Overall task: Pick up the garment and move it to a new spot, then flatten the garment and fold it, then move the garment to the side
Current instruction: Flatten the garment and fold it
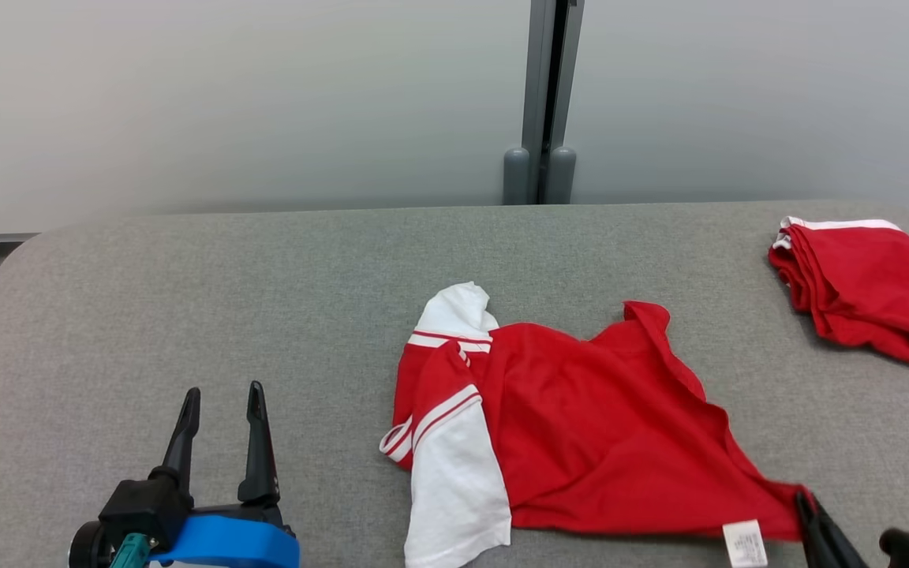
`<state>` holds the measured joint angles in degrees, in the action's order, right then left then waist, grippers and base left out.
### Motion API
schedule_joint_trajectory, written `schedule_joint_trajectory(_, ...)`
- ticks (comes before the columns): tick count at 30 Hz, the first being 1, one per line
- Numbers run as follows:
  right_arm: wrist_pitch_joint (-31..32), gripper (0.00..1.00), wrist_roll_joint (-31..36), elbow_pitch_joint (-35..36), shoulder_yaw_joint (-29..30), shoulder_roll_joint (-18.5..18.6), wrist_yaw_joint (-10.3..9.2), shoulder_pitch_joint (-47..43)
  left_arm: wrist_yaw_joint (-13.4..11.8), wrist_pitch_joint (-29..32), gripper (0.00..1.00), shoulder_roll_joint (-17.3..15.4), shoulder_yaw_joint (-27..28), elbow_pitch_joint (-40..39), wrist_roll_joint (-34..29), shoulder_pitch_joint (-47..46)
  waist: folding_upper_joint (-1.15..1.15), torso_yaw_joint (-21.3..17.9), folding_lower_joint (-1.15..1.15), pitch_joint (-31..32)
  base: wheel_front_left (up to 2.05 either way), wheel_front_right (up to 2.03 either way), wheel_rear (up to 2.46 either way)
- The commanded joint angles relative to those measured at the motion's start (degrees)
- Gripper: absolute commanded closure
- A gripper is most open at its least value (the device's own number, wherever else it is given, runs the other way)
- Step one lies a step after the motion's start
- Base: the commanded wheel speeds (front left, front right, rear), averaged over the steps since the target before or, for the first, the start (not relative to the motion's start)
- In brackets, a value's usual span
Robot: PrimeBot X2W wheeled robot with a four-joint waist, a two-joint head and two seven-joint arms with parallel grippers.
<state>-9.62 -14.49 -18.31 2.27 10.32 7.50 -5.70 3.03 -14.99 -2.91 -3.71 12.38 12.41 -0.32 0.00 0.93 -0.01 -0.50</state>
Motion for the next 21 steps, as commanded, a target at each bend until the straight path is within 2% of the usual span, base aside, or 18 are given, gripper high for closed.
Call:
schedule_joint_trajectory(1, 0.6, 1.0, 0.2, 0.6, 0.7, -0.9, 0.0, -1.8, 0.1, -0.3, 0.0, 0.0, 0.1, 0.1, -0.3, 0.5, 0.0, 0.1, 0.01, 0.2, 0.0, 0.0, 0.0)
schedule_joint_trajectory(3, 0.8, 1.0, 0.2, 0.9, 2.2, -2.0, -0.01, -3.6, 0.1, -0.3, 0.0, 0.0, 0.0, 0.1, -0.3, 0.8, 0.0, 0.3, 0.01, 0.5, 0.0, 0.0, 0.0)
schedule_joint_trajectory(4, 0.9, 0.92, 0.8, 1.1, 2.9, -2.3, -0.01, -4.2, 0.0, -0.3, 0.0, 0.0, -0.1, 0.0, -0.3, 0.9, 0.0, 0.3, 0.01, 0.6, 0.0, 0.0, 0.0)
schedule_joint_trajectory(5, 0.4, 0.17, 1.4, 1.5, 3.4, -2.7, -0.01, -4.4, 0.0, -0.3, 0.0, 0.0, 0.0, 0.0, -0.3, 0.9, 0.0, 0.4, 0.01, 0.6, 0.0, 0.0, 0.0)
schedule_joint_trajectory(6, 0.1, 0.0, 2.0, 2.0, 3.6, -3.2, -0.01, -4.7, 0.0, -0.3, 0.0, 0.0, 0.1, 0.0, -0.4, 1.0, 0.0, 0.3, 0.01, 0.6, 0.0, 0.0, 0.0)
schedule_joint_trajectory(13, -3.1, 0.0, 5.2, 7.2, 4.9, -5.6, 0.0, -2.6, 0.4, -0.3, 0.0, 0.0, 0.8, -0.2, -1.0, 1.1, 0.0, 0.2, 0.01, 0.9, 0.0, 0.0, 0.0)
schedule_joint_trajectory(21, -5.2, 0.0, 8.2, 13.9, 3.0, -7.0, 0.0, 0.9, 0.6, -0.3, 0.0, 0.0, 1.4, -0.4, -1.5, 0.6, 0.0, 0.3, 0.01, 0.6, 0.0, 0.0, 0.0)
